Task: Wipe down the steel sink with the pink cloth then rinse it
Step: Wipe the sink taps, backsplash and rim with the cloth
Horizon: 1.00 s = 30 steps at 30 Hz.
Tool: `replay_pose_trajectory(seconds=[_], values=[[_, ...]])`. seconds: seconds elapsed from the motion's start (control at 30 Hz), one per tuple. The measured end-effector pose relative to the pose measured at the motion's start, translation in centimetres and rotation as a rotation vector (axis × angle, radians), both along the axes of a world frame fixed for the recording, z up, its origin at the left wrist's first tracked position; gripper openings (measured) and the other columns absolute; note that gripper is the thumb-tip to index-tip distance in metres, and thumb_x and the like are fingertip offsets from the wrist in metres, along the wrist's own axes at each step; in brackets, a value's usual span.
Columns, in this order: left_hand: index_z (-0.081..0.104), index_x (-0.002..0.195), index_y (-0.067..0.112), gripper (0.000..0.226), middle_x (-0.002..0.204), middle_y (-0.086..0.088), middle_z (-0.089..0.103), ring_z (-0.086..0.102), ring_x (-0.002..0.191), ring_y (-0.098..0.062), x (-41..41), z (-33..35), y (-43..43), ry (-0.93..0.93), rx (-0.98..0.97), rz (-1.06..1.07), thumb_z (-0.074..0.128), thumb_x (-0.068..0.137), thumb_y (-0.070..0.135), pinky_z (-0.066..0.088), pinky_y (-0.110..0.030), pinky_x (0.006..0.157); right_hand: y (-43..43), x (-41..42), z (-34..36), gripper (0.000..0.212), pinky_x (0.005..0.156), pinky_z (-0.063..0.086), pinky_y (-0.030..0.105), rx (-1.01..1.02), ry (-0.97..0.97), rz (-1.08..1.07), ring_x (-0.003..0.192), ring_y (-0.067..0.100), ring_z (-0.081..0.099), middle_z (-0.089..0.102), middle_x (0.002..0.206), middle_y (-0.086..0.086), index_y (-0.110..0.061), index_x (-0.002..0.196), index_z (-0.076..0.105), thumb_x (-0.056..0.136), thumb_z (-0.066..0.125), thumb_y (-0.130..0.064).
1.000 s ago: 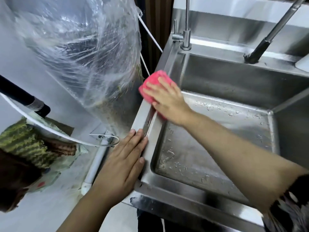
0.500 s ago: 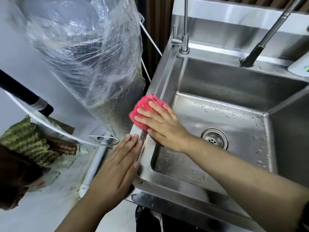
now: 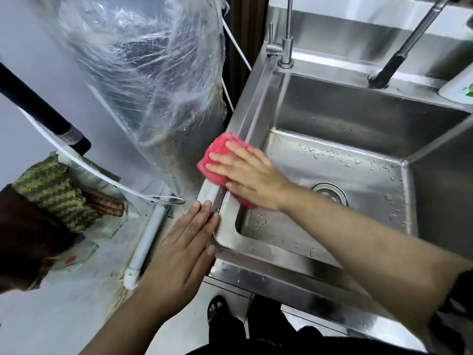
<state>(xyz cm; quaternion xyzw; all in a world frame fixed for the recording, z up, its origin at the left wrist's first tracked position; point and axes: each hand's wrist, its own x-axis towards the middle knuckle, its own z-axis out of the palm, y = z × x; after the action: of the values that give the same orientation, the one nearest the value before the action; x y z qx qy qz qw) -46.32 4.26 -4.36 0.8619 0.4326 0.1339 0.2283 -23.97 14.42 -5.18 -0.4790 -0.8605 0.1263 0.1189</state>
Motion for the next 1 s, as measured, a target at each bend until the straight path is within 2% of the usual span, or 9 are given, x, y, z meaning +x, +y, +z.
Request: replay_pose_trajectory(seconds=[0.13, 0.23, 0.37, 0.47, 0.57, 0.67, 0.77, 0.9, 1.0], values=[[0.024, 0.147, 0.018, 0.052, 0.158, 0.003, 0.016, 0.008, 0.146, -0.014, -0.1, -0.1, 0.0, 0.025, 0.036, -0.024, 0.02, 0.1, 0.041, 0.009, -0.033, 0.117, 3.5, 0.7, 0.5, 0.049, 0.115, 0.006, 0.048, -0.009, -0.052, -0.264, 0.146, 0.018, 0.0, 0.017, 0.155, -0.015, -0.037, 0.146, 0.022, 0.098, 0.032, -0.031], [0.026, 0.146, 0.016, 0.052, 0.157, 0.0, 0.019, 0.009, 0.146, -0.014, 0.0, -0.3, -0.1, 0.016, 0.051, -0.016, 0.02, 0.1, 0.04, 0.009, -0.032, 0.117, -0.8, -2.0, -0.5, 0.053, 0.115, 0.003, 0.054, 0.067, 0.001, -0.209, 0.145, 0.027, 0.008, 0.026, 0.154, -0.008, -0.03, 0.145, 0.029, 0.092, 0.028, -0.036], [0.025, 0.146, 0.014, 0.053, 0.157, -0.002, 0.019, 0.007, 0.146, -0.014, -0.1, -0.3, 0.1, 0.034, 0.065, -0.036, 0.02, 0.1, 0.04, 0.008, -0.032, 0.117, -1.1, -0.8, -0.1, 0.048, 0.113, -0.003, 0.037, 0.031, -0.014, -0.07, 0.145, 0.019, 0.005, 0.022, 0.154, -0.014, -0.035, 0.144, 0.029, 0.096, 0.034, -0.035], [0.024, 0.146, 0.015, 0.053, 0.157, 0.002, 0.016, 0.006, 0.146, -0.012, -0.3, -0.4, 0.2, 0.011, 0.063, -0.05, 0.019, 0.1, 0.042, 0.005, -0.027, 0.117, 3.1, 0.3, 0.9, 0.05, 0.116, 0.002, 0.045, -0.064, -0.073, -0.217, 0.145, 0.017, -0.003, 0.012, 0.156, -0.016, -0.039, 0.146, 0.019, 0.099, 0.035, -0.03], [0.027, 0.145, 0.022, 0.052, 0.156, 0.008, 0.019, 0.008, 0.145, -0.007, -0.7, -0.2, 0.3, -0.104, -0.02, -0.036, 0.02, 0.099, 0.046, 0.007, -0.024, 0.117, 1.7, -1.4, 1.1, 0.05, 0.116, -0.002, 0.044, -0.073, -0.054, -0.346, 0.145, 0.018, -0.003, 0.014, 0.156, -0.014, -0.037, 0.146, 0.02, 0.099, 0.035, -0.032], [0.031, 0.145, 0.021, 0.053, 0.154, 0.007, 0.026, 0.012, 0.145, -0.008, -1.6, 0.1, 0.2, -0.124, -0.021, -0.038, 0.02, 0.099, 0.046, 0.01, -0.024, 0.117, -4.8, -3.2, 0.1, 0.049, 0.11, -0.016, 0.03, 0.005, 0.049, -0.182, 0.143, 0.012, -0.003, 0.017, 0.155, -0.016, -0.037, 0.145, 0.025, 0.097, 0.029, -0.041], [0.032, 0.145, 0.018, 0.051, 0.155, 0.005, 0.025, 0.013, 0.145, -0.011, -2.1, -0.1, -0.6, -0.038, 0.038, -0.086, 0.024, 0.099, 0.041, 0.012, -0.029, 0.116, -5.2, -2.2, 0.9, 0.045, 0.106, -0.009, 0.022, -0.12, 0.065, -0.07, 0.14, 0.002, -0.008, 0.01, 0.154, -0.024, -0.043, 0.144, 0.022, 0.1, 0.031, -0.038], [0.027, 0.146, 0.012, 0.052, 0.156, -0.002, 0.024, 0.012, 0.146, -0.017, -1.8, -0.4, -1.9, 0.073, 0.098, -0.073, 0.025, 0.1, 0.036, 0.014, -0.035, 0.116, 0.5, -0.9, 2.0, 0.048, 0.116, -0.005, 0.045, -0.174, -0.041, -0.215, 0.144, 0.014, -0.012, 0.003, 0.156, -0.02, -0.043, 0.145, 0.015, 0.101, 0.03, -0.035], [0.025, 0.147, 0.012, 0.053, 0.156, -0.002, 0.024, 0.012, 0.146, -0.019, -1.4, -0.6, -2.4, 0.084, 0.105, -0.035, 0.022, 0.101, 0.036, 0.014, -0.036, 0.117, -0.3, -2.1, 1.8, 0.049, 0.116, -0.008, 0.049, -0.175, -0.053, -0.28, 0.144, 0.02, -0.015, 0.0, 0.158, -0.015, -0.04, 0.147, 0.012, 0.101, 0.028, -0.036]])
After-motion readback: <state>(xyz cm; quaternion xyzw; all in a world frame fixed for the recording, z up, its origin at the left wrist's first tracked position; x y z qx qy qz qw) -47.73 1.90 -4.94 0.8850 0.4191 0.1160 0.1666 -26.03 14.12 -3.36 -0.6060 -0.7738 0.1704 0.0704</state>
